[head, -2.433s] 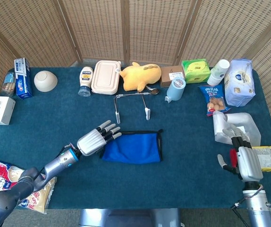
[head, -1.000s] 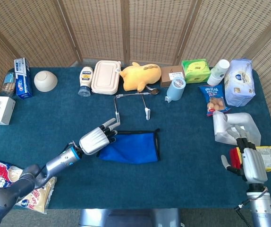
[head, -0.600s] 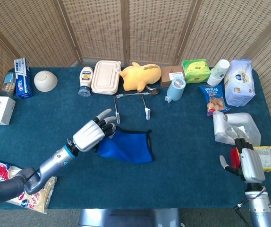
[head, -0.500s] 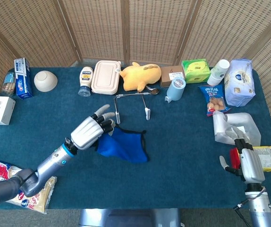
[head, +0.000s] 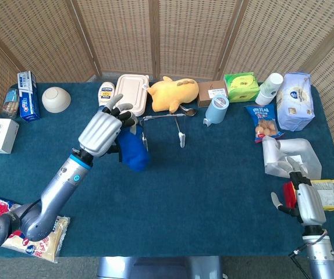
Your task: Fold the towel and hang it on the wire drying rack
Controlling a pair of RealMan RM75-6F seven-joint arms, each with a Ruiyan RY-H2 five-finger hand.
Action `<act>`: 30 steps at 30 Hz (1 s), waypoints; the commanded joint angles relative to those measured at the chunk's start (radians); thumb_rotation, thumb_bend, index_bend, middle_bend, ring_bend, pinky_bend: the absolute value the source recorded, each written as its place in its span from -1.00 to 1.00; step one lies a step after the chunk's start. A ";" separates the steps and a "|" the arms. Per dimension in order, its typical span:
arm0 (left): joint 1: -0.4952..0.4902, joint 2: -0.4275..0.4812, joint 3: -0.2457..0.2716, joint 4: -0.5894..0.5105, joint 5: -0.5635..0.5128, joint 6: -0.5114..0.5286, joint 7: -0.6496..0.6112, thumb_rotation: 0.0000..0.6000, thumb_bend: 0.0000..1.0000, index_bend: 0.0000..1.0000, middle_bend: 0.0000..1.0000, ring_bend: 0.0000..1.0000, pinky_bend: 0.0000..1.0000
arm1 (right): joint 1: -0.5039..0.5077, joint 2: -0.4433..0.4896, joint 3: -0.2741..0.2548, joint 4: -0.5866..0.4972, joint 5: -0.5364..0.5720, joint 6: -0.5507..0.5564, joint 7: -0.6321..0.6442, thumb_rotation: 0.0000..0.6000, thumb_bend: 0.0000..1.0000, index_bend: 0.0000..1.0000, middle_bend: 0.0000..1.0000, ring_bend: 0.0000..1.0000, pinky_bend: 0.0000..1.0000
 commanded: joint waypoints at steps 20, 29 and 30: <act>-0.266 -0.178 -0.155 0.270 -0.395 -0.117 0.211 1.00 0.03 0.50 -0.21 -0.61 -1.00 | -0.024 -0.018 -0.008 0.069 0.016 -0.006 0.090 1.00 -0.30 -0.70 -0.91 -1.00 -1.00; -0.333 -0.254 -0.189 0.406 -0.490 -0.139 0.201 1.00 0.03 0.50 -0.21 -0.61 -1.00 | -0.033 -0.013 -0.007 0.068 0.023 -0.004 0.094 1.00 -0.30 -0.70 -0.91 -1.00 -1.00; -0.337 -0.258 -0.187 0.417 -0.496 -0.141 0.204 1.00 0.03 0.50 -0.21 -0.61 -1.00 | -0.034 -0.012 -0.007 0.067 0.023 -0.004 0.095 1.00 -0.30 -0.70 -0.91 -1.00 -1.00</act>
